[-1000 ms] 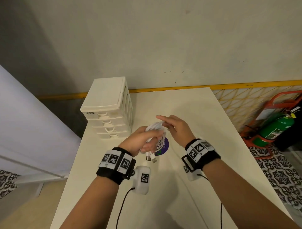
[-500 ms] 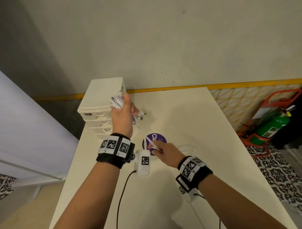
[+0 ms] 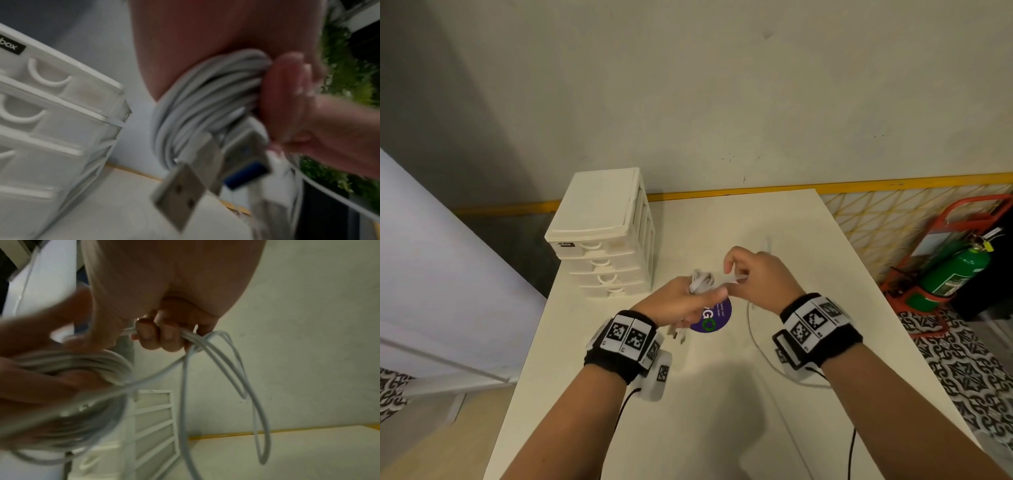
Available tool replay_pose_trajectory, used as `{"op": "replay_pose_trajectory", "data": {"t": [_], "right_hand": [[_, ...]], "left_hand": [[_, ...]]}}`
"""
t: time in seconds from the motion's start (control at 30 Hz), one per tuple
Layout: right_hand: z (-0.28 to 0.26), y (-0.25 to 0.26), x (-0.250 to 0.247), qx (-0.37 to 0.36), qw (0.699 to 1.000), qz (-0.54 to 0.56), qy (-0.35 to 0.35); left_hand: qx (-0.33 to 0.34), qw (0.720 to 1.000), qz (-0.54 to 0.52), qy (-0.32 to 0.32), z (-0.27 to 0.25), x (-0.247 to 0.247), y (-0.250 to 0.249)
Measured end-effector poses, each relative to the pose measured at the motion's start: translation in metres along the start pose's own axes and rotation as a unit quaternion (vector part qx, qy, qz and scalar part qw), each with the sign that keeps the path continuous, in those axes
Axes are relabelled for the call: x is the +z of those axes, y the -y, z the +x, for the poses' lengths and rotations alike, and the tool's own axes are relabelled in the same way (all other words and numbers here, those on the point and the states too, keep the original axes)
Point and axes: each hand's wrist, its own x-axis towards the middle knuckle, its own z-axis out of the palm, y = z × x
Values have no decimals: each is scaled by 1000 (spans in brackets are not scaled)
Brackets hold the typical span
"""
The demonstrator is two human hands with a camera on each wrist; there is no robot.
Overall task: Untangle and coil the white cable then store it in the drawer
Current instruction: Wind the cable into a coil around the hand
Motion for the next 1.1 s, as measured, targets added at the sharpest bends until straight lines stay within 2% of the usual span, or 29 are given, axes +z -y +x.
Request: {"op": "replay_pose_trajectory", "data": {"t": [0.1, 0.17, 0.23, 0.37, 0.47, 0.53, 0.6, 0.77, 0.87, 0.93, 1.0, 1.07, 1.1], "right_hand": [[1, -32, -5, -2, 1000, -6, -29], [0, -46, -3, 16, 999, -16, -27], [-3, -56, 5, 47, 998, -38, 7], [-9, -53, 24, 110, 990, -47, 70], [-12, -46, 38, 89, 991, -84, 57], [-14, -44, 44, 91, 992, -78, 43], [-19, -47, 49, 100, 991, -72, 52], [-25, -44, 58, 98, 986, -73, 112], [-29, -36, 64, 52, 989, -64, 121], [-31, -30, 66, 3, 994, -60, 95], [-31, -22, 65, -41, 995, -53, 69], [-29, -9, 60, -73, 996, -30, 43], [-27, -5, 56, -85, 996, -16, 26]], "left_hand": [[1, 998, -36, 55, -5, 3, -2], [43, 994, -87, 58, -9, 4, -6], [99, 980, -157, 65, -11, 4, -12], [196, 921, -315, 121, -5, -1, -25], [236, 855, -435, 156, 4, -4, -30], [272, 813, -494, 146, 6, -9, -32], [295, 795, -522, 94, 6, -16, -36], [307, 780, -539, -81, 2, -25, -49], [287, 768, -533, -208, 5, -28, -52], [266, 796, -453, -300, 7, -27, -51], [242, 834, -314, -384, 12, -24, -44], [260, 864, -145, -406, 18, -19, -30], [253, 884, -43, -392, 22, -18, -20]]}}
